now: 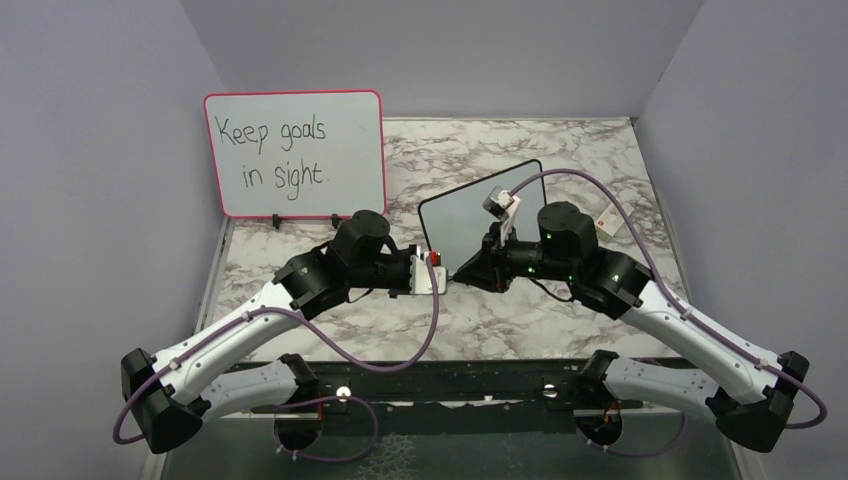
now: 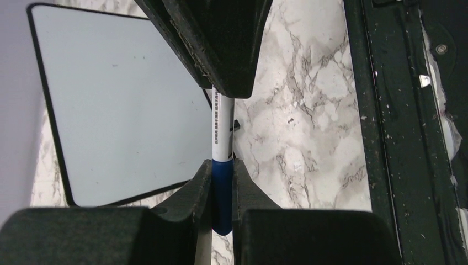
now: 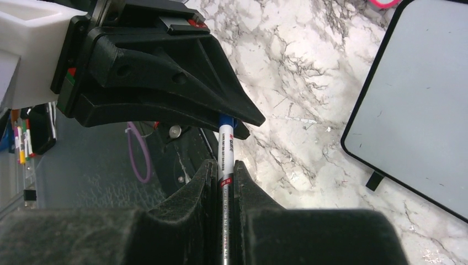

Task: Write a sentence on the whiteboard
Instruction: Open the whiteboard marker at the center of the board.

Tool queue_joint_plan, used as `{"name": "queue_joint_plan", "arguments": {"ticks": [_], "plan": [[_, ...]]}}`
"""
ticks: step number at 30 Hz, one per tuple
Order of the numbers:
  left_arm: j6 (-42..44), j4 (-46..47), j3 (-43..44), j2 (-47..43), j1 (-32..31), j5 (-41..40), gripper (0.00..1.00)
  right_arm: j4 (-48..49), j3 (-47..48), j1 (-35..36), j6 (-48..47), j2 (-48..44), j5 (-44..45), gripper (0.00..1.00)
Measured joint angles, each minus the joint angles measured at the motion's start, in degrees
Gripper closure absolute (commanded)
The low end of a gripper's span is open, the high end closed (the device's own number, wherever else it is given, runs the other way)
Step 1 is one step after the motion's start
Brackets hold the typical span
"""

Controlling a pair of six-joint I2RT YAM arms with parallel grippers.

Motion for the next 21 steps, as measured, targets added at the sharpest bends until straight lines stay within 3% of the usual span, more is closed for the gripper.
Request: {"name": "queue_joint_plan", "arguments": {"ticks": [6,11,21], "plan": [[0.02,4.37,-1.22,-1.03,-0.76,0.61,1.0,-2.99,1.16,0.2,-1.09,-2.64,1.97,0.99],[-0.5,0.96,-4.79,-2.54,1.27,-4.02,1.0,-8.24,1.88,0.0,-1.75,-7.82,3.1,0.99],[-4.81,0.68,-7.56,-5.75,1.29,-10.75,1.0,-9.6,2.84,0.0,-2.56,-10.67,9.86,0.99]]}}
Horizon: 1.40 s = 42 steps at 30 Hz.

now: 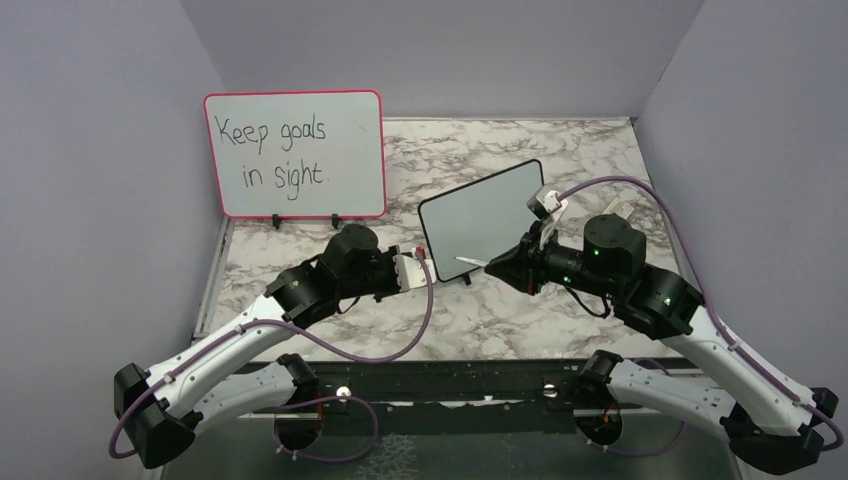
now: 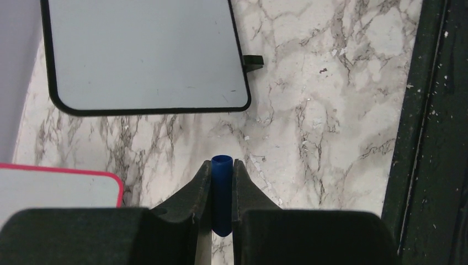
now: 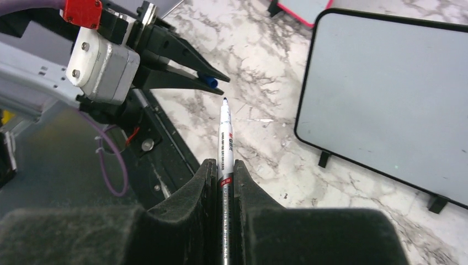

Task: Write a sentence on the whiteboard
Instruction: Open the whiteboard marker at the center of the board, then place the pen cap at the center of the board.

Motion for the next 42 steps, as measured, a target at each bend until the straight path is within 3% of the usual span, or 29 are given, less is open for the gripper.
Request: {"name": "queue_joint_plan", "arguments": {"ticks": [13,20,27,33,39,42], "plan": [[-25.7,4.15,-0.83,6.51,0.0,-24.83,1.0,0.24,-1.92,0.0,-1.51,-2.01,14.08,0.99],[-41.86,4.57,-0.83,13.84,1.09,-31.82,1.0,0.46,-3.45,0.0,-1.51,-3.04,17.75,0.99],[-50.97,4.59,-0.81,22.03,5.75,-33.07,1.0,0.46,-4.7,0.0,-1.57,-3.06,19.1,0.99],[-56.37,6.27,-1.07,26.4,15.08,-30.4,1.0,0.9,-6.23,0.0,-2.12,-3.93,19.43,0.99],[-58.16,7.02,-1.07,31.28,16.9,-29.22,1.0,1.11,-7.34,0.0,-3.26,-3.78,20.06,0.99],[-58.42,7.23,-1.07,33.86,17.33,-28.24,0.92,1.33,-7.54,0.0,-4.11,-3.52,20.35,0.99]]}}
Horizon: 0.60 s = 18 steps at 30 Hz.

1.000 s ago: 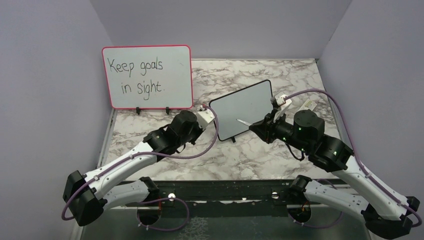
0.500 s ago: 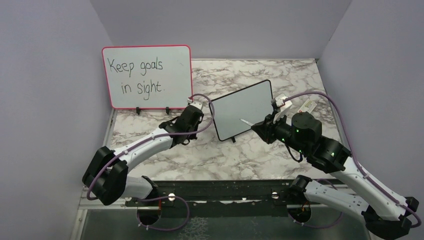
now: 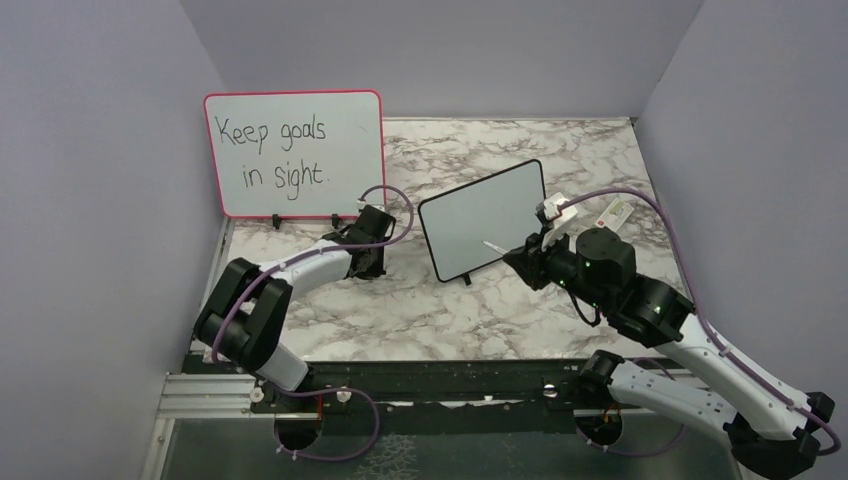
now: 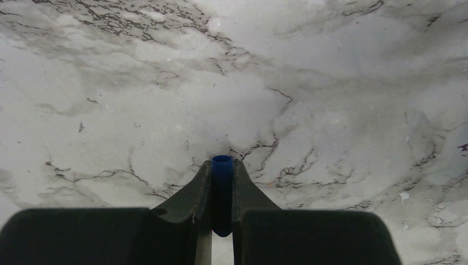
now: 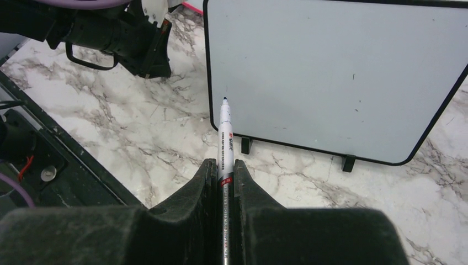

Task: Write a sentence on the whiteboard
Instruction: Place the pen cap at the center of the board.

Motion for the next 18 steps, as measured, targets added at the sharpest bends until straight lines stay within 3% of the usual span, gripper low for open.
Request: {"name": "queue_joint_plan", "arguments": {"ticks": [13,18], "plan": [[-1.18,-0.22,0.79,2.05,1.79,2.8,0.6,1.46,-0.63,0.0,-5.66,1.64,2.67,0.99],[-1.29,-2.56,0.79,-0.63,2.25,2.75,0.29,1.73,-0.63,0.0,-6.8,2.73,3.43,0.99]]}}
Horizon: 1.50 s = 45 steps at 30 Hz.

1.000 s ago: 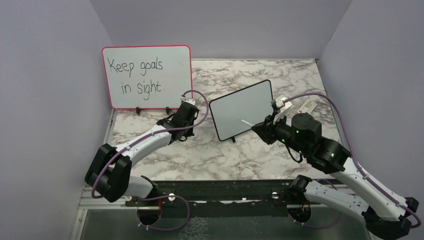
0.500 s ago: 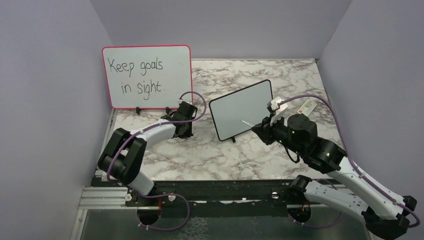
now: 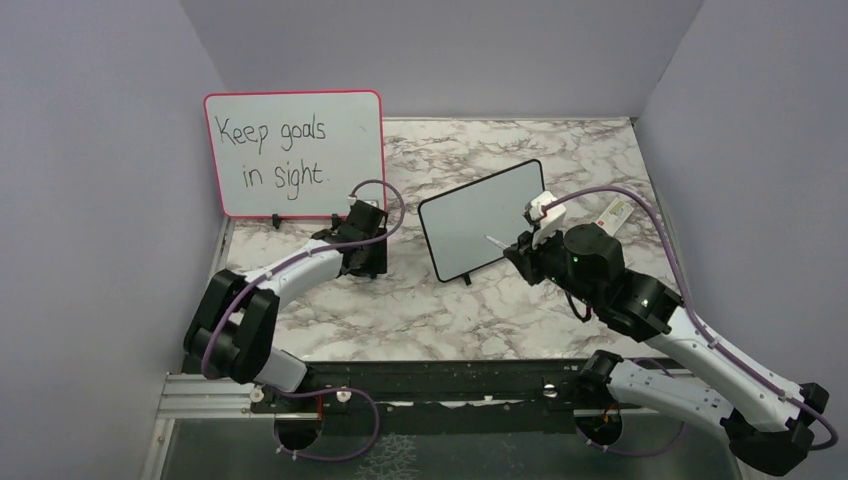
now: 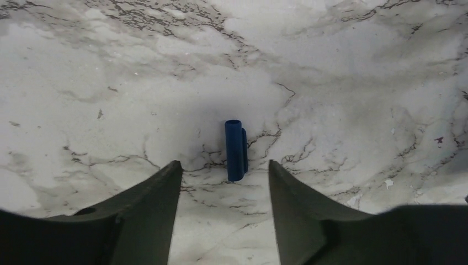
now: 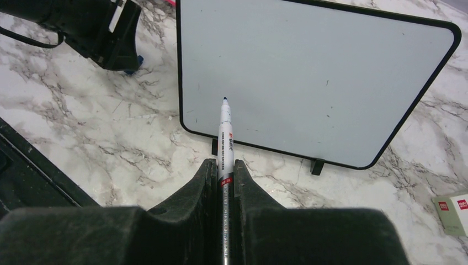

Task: Write a sentence on the whiteboard
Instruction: Place the pen cap at the center of the board, then write a sentence on the whiteboard.

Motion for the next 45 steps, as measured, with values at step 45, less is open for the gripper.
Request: {"name": "queue_joint_plan", "arguments": {"ticks": [45], "plan": [[11.41,19.34,14.25,-10.62,3.8,31.67,0.17,17.84,-1.44,0.0,0.42,10.84,4.13,0.99]]}}
